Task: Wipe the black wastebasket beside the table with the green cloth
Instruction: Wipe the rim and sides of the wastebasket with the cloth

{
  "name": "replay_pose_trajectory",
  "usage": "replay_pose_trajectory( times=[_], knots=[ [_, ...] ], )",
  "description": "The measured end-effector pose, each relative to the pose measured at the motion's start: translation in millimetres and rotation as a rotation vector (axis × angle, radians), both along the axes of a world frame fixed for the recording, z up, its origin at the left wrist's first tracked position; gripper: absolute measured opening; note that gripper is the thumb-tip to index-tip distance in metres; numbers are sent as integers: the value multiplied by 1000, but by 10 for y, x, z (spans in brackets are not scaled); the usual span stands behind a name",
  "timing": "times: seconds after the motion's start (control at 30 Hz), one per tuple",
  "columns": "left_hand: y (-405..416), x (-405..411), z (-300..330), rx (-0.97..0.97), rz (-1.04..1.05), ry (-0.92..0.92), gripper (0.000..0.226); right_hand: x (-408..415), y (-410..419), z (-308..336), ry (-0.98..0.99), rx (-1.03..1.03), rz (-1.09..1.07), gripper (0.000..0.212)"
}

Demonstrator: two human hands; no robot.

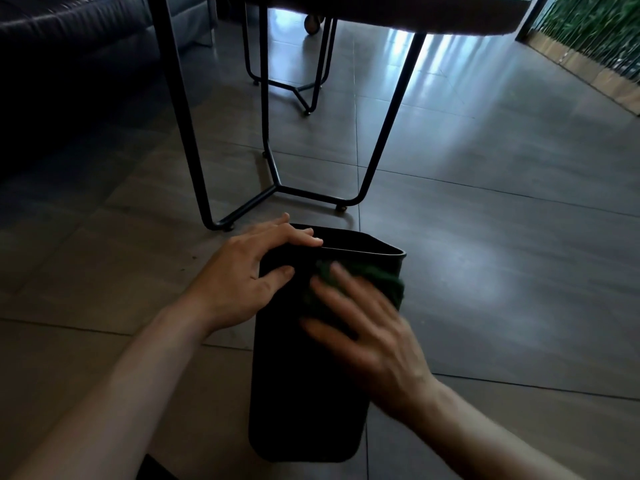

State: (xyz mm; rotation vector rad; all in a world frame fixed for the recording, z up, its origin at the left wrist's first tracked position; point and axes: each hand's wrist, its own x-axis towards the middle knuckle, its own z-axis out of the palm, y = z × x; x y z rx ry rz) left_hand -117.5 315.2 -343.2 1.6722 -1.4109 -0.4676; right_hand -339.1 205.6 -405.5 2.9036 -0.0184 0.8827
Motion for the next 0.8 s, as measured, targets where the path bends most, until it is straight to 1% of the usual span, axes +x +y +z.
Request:
replay_pose_trajectory(
  times=[0.07,0.13,0.17,0.2,0.23,0.3,0.33,0.4,0.43,0.47,0.53,0.6,0.67,0.73,0.8],
  knots=[
    [-3,-5,-1,-2,-8,-4,53,207,-36,122,-100,84,-101,30],
    [2,4,-8,-4,-4,3,53,193,63,43,-124,61,-55,26],
    [5,7,-10,-2,-2,4,53,100,156,-94,-88,26,17,22],
    [7,8,-12,0,-1,5,53,-10,263,-292,-4,-17,104,18],
    [20,5,-13,4,-1,6,52,-142,399,-491,123,-66,160,19],
    [36,-10,-6,8,-10,15,52,-362,574,-666,342,-176,129,35],
    [42,-18,-2,11,-21,18,52,-416,570,-659,375,-214,113,40],
    [43,-30,-2,11,-37,16,53,-356,435,-477,302,-236,189,31],
    [37,-34,-3,10,-42,15,53,-273,358,-325,235,-192,207,26],
    [26,-43,-2,8,-45,14,54,-168,265,-136,164,-144,177,23],
    [3,-64,3,-1,-50,2,55,25,100,153,34,-77,47,21],
    [-4,-62,6,-6,-44,-10,55,131,77,235,-38,-23,-20,21],
    [0,-37,4,-3,-39,-11,53,77,139,116,-11,-33,16,20],
    [17,-24,-6,3,-42,-4,52,-76,245,-188,89,-65,133,19],
    [33,-28,-9,10,-47,4,51,-284,351,-461,210,-198,201,24]
  ],
)
